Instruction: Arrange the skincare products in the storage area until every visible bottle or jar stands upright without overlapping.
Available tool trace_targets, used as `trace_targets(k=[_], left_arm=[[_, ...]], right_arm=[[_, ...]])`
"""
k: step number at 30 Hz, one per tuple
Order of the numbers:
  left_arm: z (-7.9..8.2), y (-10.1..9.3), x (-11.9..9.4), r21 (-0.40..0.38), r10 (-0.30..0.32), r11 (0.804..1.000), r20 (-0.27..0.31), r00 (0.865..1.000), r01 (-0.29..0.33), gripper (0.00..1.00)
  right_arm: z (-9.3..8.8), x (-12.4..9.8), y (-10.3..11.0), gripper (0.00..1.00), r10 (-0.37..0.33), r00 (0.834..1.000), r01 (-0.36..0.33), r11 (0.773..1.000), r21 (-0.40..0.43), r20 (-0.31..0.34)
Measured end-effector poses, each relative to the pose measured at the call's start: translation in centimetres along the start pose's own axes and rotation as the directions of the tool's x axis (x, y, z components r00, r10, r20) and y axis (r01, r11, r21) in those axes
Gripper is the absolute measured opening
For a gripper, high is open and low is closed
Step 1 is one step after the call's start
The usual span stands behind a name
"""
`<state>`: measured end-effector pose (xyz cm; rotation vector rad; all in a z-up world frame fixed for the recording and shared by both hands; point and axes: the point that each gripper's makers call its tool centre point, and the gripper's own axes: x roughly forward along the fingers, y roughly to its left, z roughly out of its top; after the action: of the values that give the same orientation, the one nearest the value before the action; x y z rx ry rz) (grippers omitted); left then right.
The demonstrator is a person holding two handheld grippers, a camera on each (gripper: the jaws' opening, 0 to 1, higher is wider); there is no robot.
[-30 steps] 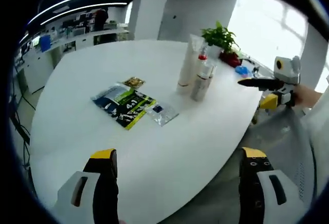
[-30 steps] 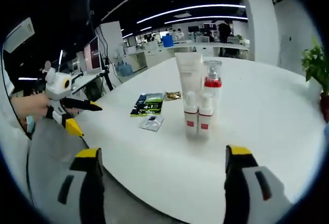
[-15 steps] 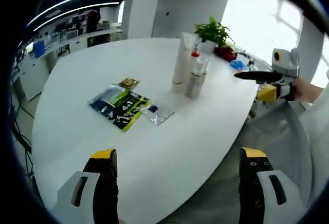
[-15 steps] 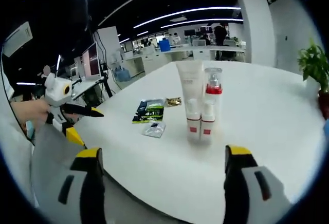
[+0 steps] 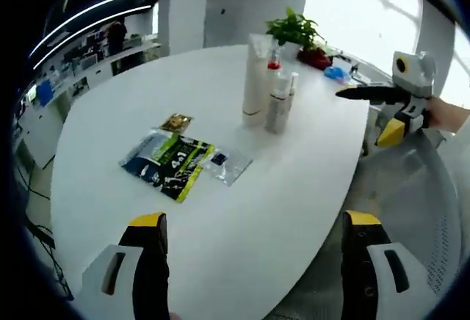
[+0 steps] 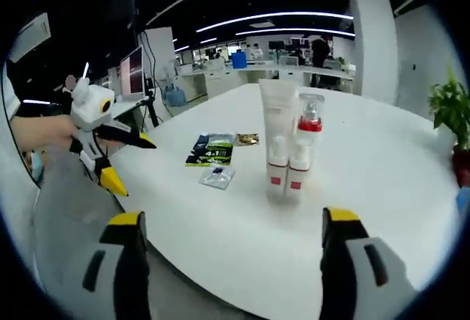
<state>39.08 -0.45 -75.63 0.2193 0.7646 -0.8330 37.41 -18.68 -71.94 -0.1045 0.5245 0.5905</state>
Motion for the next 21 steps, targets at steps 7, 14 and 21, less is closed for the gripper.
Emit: trace_targets(k=[7, 14, 21], left_arm=[[0.8, 0.7, 2.0, 0.068, -0.011, 0.998, -0.045, 0.999, 0.014, 0.95], [1.9, 1.4, 4.0, 0.133, -0.026, 0.990, -0.077, 0.997, 0.036, 0.90], [2.8, 1.8, 6.2, 0.175, -0.038, 0.983, -0.098, 0.994, 0.055, 0.83]], right_arm=[[0.0, 0.1, -0.1, 0.98, -0.017, 1.000, 0.017, 0.999, -0.033, 0.004], [0.3, 0.1, -0.2, 0.98, -0.018, 1.000, 0.018, 1.000, -0.015, 0.019], [0.5, 0.0, -0.6, 0.98, -0.035, 0.999, 0.034, 0.999, 0.013, 0.036]])
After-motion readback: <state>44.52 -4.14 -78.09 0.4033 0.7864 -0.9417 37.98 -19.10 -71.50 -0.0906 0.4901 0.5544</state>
